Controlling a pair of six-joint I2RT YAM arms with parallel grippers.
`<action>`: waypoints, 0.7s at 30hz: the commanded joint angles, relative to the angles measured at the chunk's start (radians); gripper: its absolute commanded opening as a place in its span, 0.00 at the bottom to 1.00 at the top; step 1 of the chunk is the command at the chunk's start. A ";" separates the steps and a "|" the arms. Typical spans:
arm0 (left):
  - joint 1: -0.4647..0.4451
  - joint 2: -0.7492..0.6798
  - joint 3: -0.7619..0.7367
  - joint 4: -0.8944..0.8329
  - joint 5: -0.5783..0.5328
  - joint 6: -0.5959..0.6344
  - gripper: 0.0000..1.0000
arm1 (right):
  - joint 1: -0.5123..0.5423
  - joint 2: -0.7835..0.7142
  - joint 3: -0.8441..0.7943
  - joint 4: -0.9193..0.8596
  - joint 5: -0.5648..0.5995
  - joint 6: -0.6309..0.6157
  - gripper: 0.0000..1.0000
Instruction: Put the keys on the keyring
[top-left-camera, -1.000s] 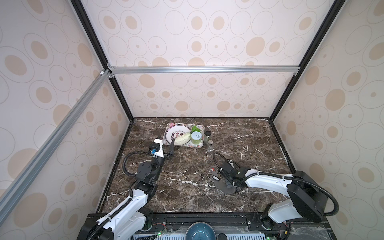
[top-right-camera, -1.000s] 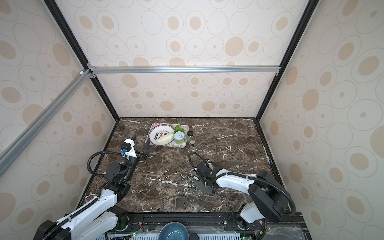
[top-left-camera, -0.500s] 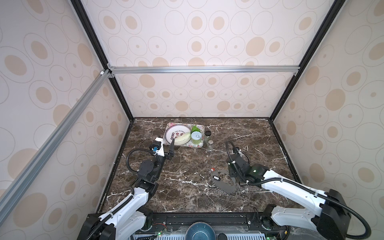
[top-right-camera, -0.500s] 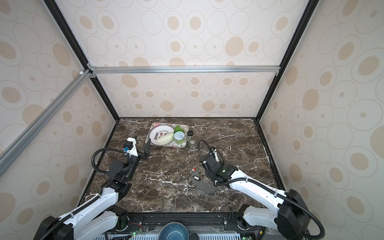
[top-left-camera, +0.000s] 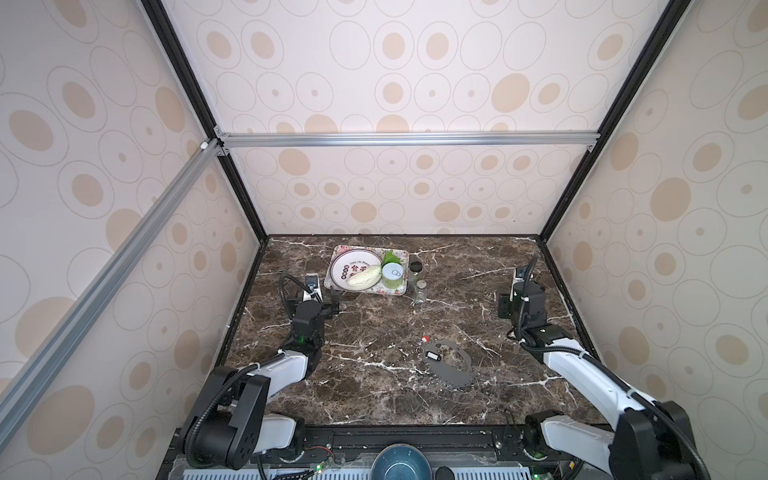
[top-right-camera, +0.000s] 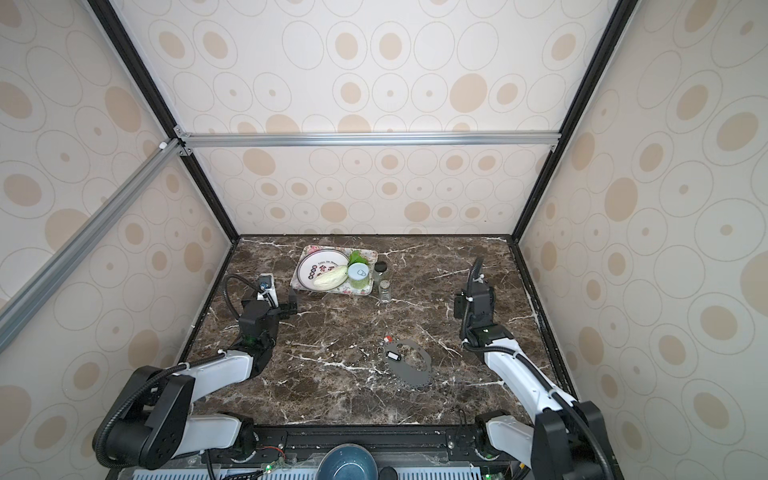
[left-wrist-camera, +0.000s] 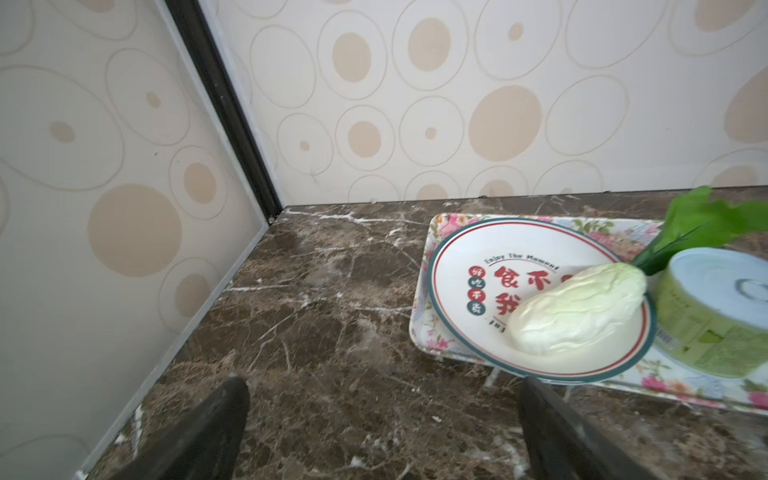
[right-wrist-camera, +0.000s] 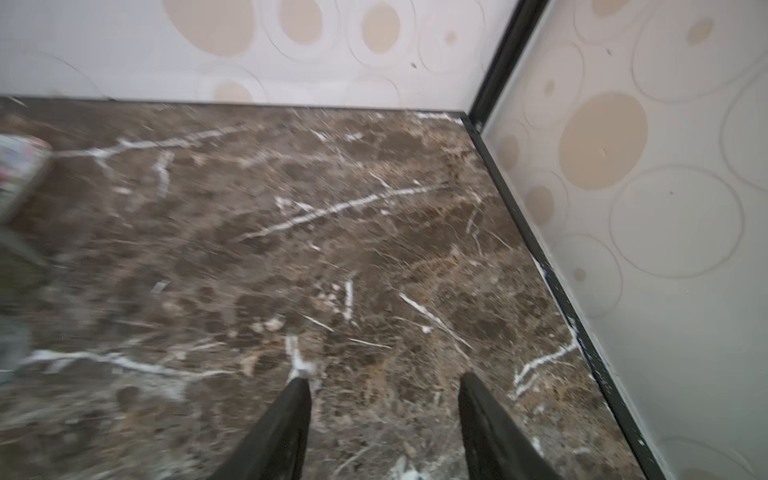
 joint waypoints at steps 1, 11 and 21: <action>0.007 0.027 -0.004 0.107 -0.139 0.037 1.00 | -0.038 0.071 -0.082 0.234 0.000 -0.046 0.59; 0.017 0.123 -0.100 0.344 -0.237 0.069 0.99 | -0.035 0.275 -0.083 0.436 -0.278 -0.139 0.58; 0.077 0.137 -0.190 0.522 -0.045 0.062 1.00 | -0.122 0.347 -0.151 0.629 -0.350 -0.062 0.62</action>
